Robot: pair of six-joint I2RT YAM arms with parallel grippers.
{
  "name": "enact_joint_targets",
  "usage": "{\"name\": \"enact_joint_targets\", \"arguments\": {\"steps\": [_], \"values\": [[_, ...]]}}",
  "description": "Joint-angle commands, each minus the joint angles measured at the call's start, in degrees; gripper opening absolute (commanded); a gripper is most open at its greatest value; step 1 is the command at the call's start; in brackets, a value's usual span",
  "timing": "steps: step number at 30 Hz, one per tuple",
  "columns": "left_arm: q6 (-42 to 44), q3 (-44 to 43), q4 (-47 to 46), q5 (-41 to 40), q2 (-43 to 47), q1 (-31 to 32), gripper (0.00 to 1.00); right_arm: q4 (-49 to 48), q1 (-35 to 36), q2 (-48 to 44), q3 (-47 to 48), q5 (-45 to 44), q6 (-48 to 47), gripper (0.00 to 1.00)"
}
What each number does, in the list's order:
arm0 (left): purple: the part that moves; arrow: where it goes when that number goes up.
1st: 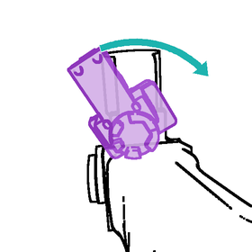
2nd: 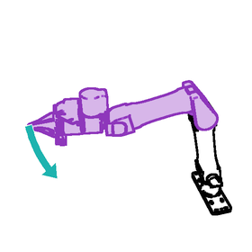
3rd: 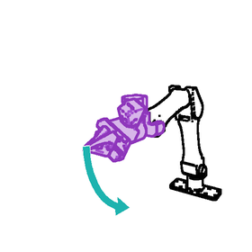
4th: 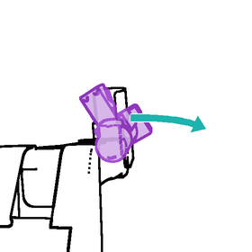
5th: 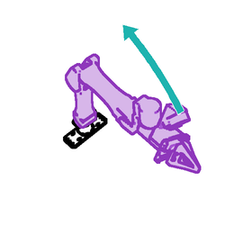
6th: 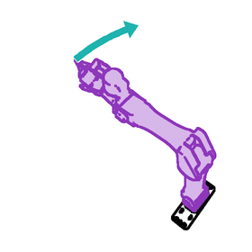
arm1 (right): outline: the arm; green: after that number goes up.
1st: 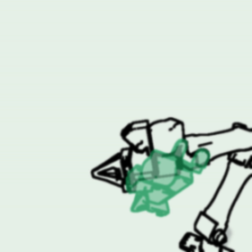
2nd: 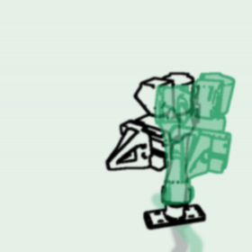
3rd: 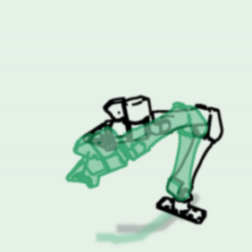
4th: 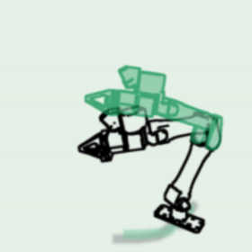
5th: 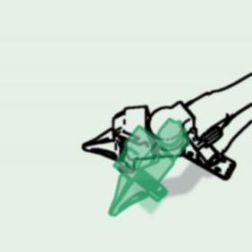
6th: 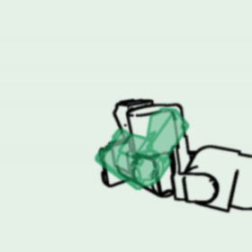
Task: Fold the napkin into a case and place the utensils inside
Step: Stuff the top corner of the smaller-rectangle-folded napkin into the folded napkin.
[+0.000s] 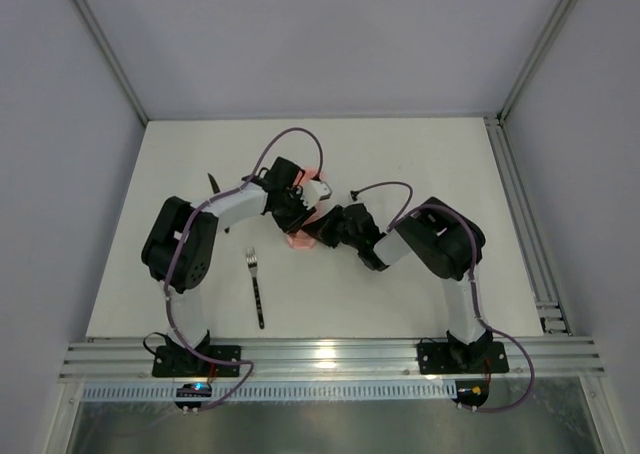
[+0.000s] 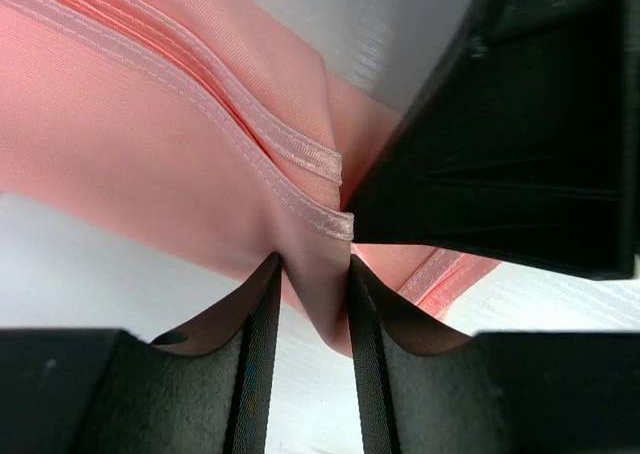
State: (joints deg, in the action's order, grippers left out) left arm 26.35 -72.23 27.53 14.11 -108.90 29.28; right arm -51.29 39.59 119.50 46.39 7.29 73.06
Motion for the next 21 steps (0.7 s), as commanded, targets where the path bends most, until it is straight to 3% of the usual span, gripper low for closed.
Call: {"name": "enact_joint_targets", "arguments": {"steps": [1, 6, 10, 13, 17, 21], "values": [[1.34, -0.64, -1.07, -1.8, -0.43, 1.04, 0.33, -1.8, -0.66, -6.46, -2.88, 1.67, -4.75, 0.08], [3.52, 1.12, -2.65, -5.3, 0.53, 2.71, 0.32, -1.54, -6.1, -10.86, -7.72, 7.82, -7.83, 0.15], [7.47, 3.84, -4.93, -11.09, 1.85, 5.52, 0.32, 5.21, -11.37, -12.89, -5.44, 14.41, -14.16, 0.21], [11.69, 6.04, -6.43, -17.76, 2.29, 8.86, 0.28, 14.25, -13.75, -15.87, -1.93, 15.56, -21.62, 0.25], [19.16, 9.82, -7.66, -23.94, 2.29, 14.82, 0.2, 36.13, -14.55, -22.45, 6.75, 11.53, -36.46, 0.3], [25.06, 14.39, -8.9, -27.99, 3.08, 19.92, 0.14, 47.23, -14.63, -26.5, 12.05, 9.59, -48.43, 0.32]]}}
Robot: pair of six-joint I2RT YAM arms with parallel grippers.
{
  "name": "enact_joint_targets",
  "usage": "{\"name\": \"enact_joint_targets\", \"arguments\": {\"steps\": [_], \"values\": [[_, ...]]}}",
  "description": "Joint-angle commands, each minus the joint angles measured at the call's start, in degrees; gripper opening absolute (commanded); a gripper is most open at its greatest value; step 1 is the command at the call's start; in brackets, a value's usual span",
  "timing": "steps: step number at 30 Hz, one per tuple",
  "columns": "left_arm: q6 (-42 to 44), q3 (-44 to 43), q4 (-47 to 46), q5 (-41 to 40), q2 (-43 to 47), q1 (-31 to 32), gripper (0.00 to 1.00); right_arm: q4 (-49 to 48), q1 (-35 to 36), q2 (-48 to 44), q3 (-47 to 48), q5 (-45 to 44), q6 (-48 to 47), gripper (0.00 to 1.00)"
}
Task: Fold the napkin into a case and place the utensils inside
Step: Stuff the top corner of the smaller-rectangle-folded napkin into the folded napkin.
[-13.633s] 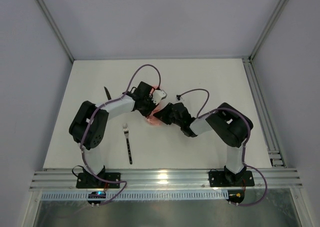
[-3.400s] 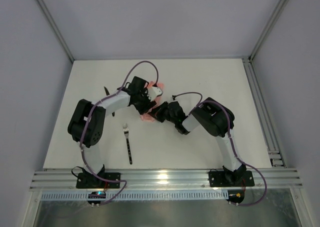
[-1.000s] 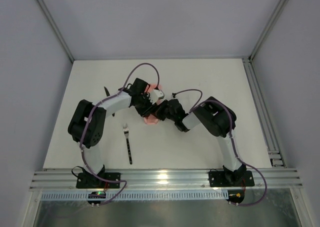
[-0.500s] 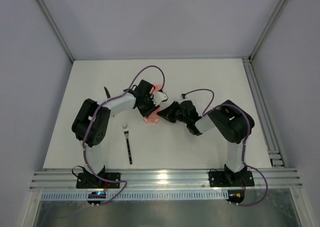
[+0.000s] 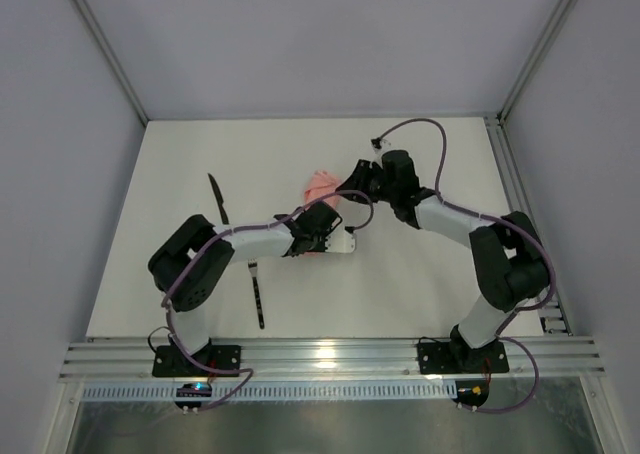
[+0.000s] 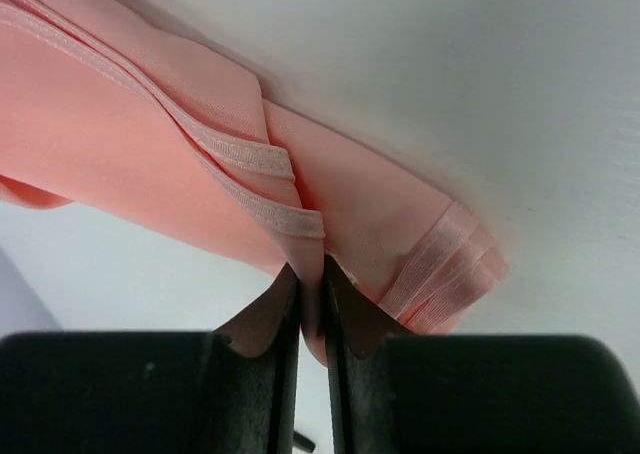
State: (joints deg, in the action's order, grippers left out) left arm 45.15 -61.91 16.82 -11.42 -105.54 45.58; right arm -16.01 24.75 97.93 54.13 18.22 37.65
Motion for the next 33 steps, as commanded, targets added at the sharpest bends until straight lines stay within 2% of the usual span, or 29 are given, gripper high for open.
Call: {"name": "enact_joint_targets", "arguments": {"steps": [1, 7, 13, 15, 21, 24, 28, 33], "values": [[7.14, 5.56, 1.9, -3.08, 0.15, 4.42, 0.14, 14.84, 0.29, -5.29, 6.23, -0.82, -16.78, 0.33], [11.89, 12.58, 0.59, -3.87, 3.14, 7.68, 0.13, 21.27, 1.0, -4.95, 11.51, 3.67, -24.98, 0.33], [15.23, 14.71, 2.25, -2.91, 5.78, 9.7, 0.14, 25.5, 5.12, 2.16, 18.37, 4.89, -30.43, 0.32], [15.5, 14.45, 2.69, -2.56, 5.87, 9.7, 0.14, 25.33, 6.96, 3.66, 19.52, 5.42, -30.97, 0.28], [16.2, 15.24, 3.22, -1.5, 5.6, 9.7, 0.15, 23.22, 8.91, 8.76, 23.74, 4.29, -29.13, 0.27], [16.55, 15.5, 3.31, -1.41, 5.34, 9.7, 0.15, 26.54, 8.91, 12.8, 27.6, 1.31, -28.25, 0.22], [15.68, 15.24, 3.75, -0.01, 6.48, 9.7, 0.16, 26.39, 8.39, 13.34, 23.15, -4.67, -26.05, 0.17], [14.18, 14.54, 4.27, 1.75, 6.66, 9.7, 0.19, 23.22, 5.93, 12.99, 17.25, -6.27, -22.71, 0.15]]}}
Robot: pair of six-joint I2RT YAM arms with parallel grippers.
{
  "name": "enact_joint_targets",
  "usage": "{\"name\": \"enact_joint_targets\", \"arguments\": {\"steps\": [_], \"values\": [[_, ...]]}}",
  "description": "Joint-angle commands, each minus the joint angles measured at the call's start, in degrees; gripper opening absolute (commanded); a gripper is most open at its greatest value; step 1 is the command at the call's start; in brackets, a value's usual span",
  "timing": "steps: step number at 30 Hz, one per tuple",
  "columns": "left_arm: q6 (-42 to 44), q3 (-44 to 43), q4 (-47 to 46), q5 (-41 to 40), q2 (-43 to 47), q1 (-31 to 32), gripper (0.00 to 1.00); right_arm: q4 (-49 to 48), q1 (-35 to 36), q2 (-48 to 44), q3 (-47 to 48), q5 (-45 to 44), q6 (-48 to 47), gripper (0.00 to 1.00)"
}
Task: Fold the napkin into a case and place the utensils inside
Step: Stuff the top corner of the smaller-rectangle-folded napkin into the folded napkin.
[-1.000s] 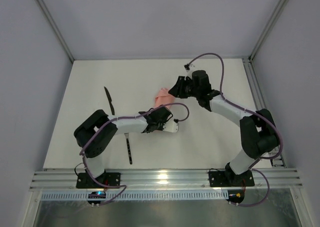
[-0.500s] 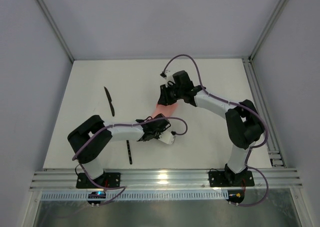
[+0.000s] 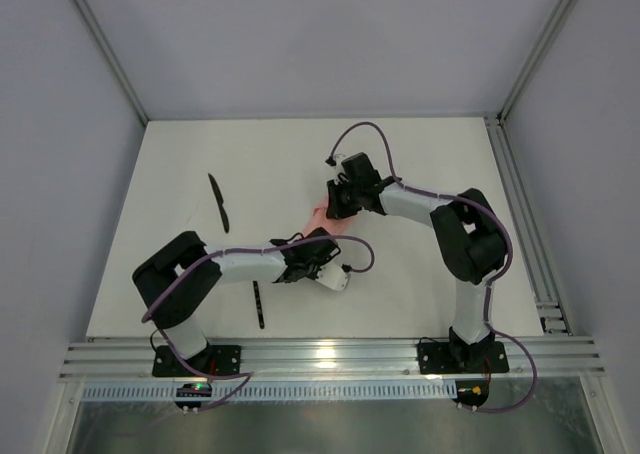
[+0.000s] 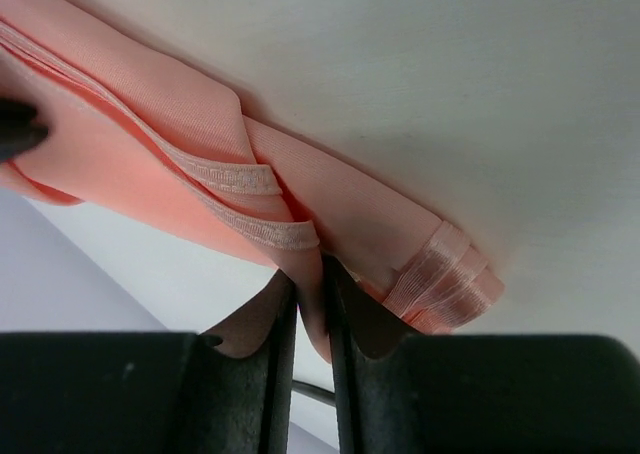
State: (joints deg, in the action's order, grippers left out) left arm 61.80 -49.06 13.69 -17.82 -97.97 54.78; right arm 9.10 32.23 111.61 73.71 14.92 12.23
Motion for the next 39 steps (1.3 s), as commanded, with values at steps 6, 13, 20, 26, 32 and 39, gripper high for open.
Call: {"name": "enact_joint_targets", "arguments": {"steps": [6, 13, 20, 26, 32, 39], "values": [[-5.98, -1.21, 11.08, 12.8, 1.64, -0.11, 0.34, -3.83, -3.84, 0.97, -4.54, -1.56, 5.0, 0.14], [-8.54, -6.49, 19.08, 20.1, 6.03, -3.89, 0.43, -4.88, -4.1, 1.33, -5.42, -1.47, 6.32, 0.13], [-9.59, -8.24, 23.39, 25.02, 8.76, -4.07, 0.49, -5.06, -4.37, 2.21, -5.16, -1.12, 7.19, 0.12], [-13.54, -10.71, 23.84, 26.89, 11.75, -4.77, 0.49, -5.23, -4.37, 2.56, -5.24, -0.51, 7.11, 0.11], [-19.26, -11.5, 16.81, 21.08, 10.09, -4.86, 0.53, -5.85, -4.37, 2.12, -5.6, 0.02, 7.28, 0.11], [-21.28, -11.94, 11.98, 19.68, 6.39, -4.86, 0.55, -7.08, -4.37, 1.59, -6.39, 0.64, 7.46, 0.09]]}}
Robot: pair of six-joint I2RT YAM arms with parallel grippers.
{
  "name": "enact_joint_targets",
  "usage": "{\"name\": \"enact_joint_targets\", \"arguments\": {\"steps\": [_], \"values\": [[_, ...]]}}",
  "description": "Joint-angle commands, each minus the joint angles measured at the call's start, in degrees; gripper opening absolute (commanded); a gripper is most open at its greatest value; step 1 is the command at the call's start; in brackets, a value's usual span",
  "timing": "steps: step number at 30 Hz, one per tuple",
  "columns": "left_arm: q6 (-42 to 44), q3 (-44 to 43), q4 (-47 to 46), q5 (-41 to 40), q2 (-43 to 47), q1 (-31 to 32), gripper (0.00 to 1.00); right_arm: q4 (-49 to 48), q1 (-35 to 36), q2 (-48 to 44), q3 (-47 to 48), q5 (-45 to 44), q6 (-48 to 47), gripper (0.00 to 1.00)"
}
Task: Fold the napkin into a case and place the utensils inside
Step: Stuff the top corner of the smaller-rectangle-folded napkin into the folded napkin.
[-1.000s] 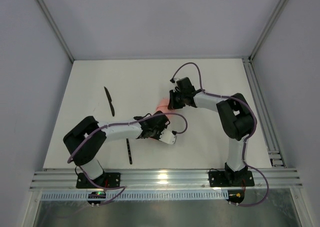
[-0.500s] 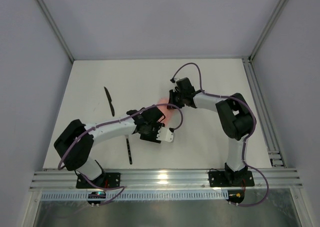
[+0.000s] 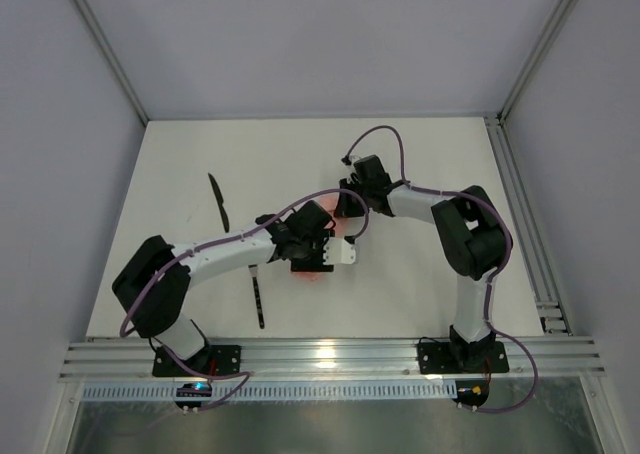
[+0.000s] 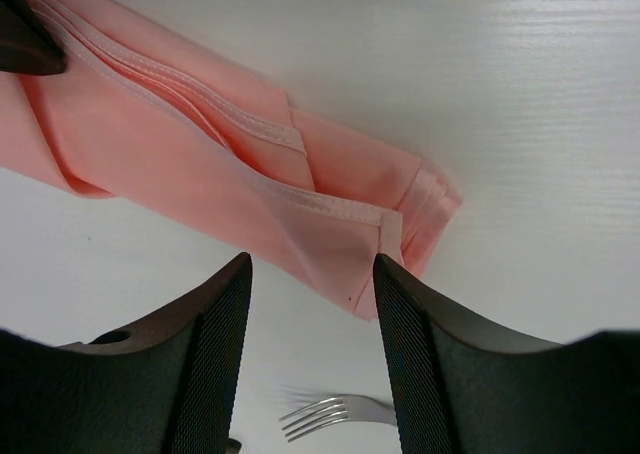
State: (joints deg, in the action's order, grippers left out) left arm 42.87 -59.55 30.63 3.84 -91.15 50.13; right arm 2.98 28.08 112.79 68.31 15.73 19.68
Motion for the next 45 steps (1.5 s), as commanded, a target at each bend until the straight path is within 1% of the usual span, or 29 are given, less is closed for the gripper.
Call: {"name": "enact_joint_targets", "arguments": {"steps": [1, 4, 8, 10, 11, 15, 18, 19, 21, 22, 23, 27, 30, 34, 35, 37, 39, 41, 42, 43, 45], "values": [[-2.35, -1.36, -5.93, -3.3, -1.47, -0.21, 0.55, -1.14, -0.21, 0.32, -1.08, 0.09, 0.09, 0.09], [-2.7, -1.8, -5.59, -3.31, -4.46, -0.21, 0.55, -1.66, -0.21, -0.03, -1.43, 0.18, 0.36, 0.09], [-3.06, -0.31, -5.85, -2.52, -6.14, -0.12, 0.55, -1.84, -0.21, -0.38, -1.43, 0.27, 0.44, 0.09], [-3.14, 0.66, -6.81, -3.22, -6.84, 0.06, 0.55, -1.93, -0.21, -0.47, -1.52, 0.44, 0.62, 0.09], [-3.32, 0.92, -7.68, -5.48, -7.02, 0.14, 0.54, -2.1, -0.21, -0.47, -1.52, 0.53, 0.71, 0.08], [-3.59, 1.28, -9.36, -7.17, -8.51, 0.23, 0.49, -2.28, -0.21, -1.17, -1.87, 0.89, 0.71, 0.08], [-3.85, 2.24, -10.33, -9.89, -9.3, 1.11, 0.39, -2.28, -0.21, -1.79, -2.22, 1.06, 0.62, 0.08], [-4.02, 2.51, -11.46, -10.6, -9.39, 1.37, 0.27, -2.37, -0.21, -2.05, -2.39, 1.06, 0.62, 0.08], [-4.9, 3.3, -12.78, -12.61, -9.04, 1.73, 0.12, -2.54, -0.3, -2.84, -2.92, 1.06, 0.62, 0.08], [-5.08, 3.56, -14.1, -13.15, -8.69, 1.81, 0.03, -2.63, -0.21, -3.02, -2.92, 1.15, 0.62, 0.08], [-5.25, 3.74, -14.72, -13.76, -8.34, 1.81, 0.0, -2.54, -0.21, -3.54, -3.01, 1.32, 0.62, 0.08], [-6.48, 4.09, -16.74, -15.96, -6.24, 1.81, 0.0, -2.63, -0.21, -5.47, -2.92, 3.86, 0.62, 0.08], [-7.71, 4.44, -19.11, -17.98, -5.61, 1.73, 0.0, -2.54, -0.39, -8.71, -2.75, 4.31, 0.62, 0.12], [-8.86, 7.16, -26.57, -22.55, -4.39, 0.76, 0.0, -1.05, -3.1, -14.61, -3.36, 3.0, 2.11, 0.18], [-9.55, 7.34, -28.85, -23.43, -4.38, 0.5, 0.0, -0.88, -3.81, -15.84, -4.67, 2.82, 2.72, 0.21], [-10.35, 6.82, -29.75, -23.87, -4.38, -0.29, 0.0, -1.05, -4.95, -19.27, -6.52, 2.21, 4.57, 0.22], [-11.23, 6.29, -30.19, -23.7, -4.56, -0.56, 0.0, -1.4, -5.49, -21.29, -10.03, 0.1, 5.45, 0.22], [-11.67, 5.68, -30.19, -22.91, -4.82, -1.0, 0.0, -2.8, -5.4, -23.31, -14.14, 0.18, 7.29, 0.21], [-12.54, 5.5, -30.19, -22.3, -4.91, -1.26, 0.0, -5.24, -5.4, -23.84, -15.83, 0.62, 8.26, 0.2], [-13.07, 5.24, -30.19, -22.12, -5.0, -1.78, 0.0, -9.27, -5.4, -24.89, -17.76, 1.06, 11.05, 0.17], [-14.39, 4.88, -30.19, -21.77, -5.35, -2.4, 0.0, -15.61, -5.4, -25.69, -24.87, 3.43, 15.36, 0.12]]}}
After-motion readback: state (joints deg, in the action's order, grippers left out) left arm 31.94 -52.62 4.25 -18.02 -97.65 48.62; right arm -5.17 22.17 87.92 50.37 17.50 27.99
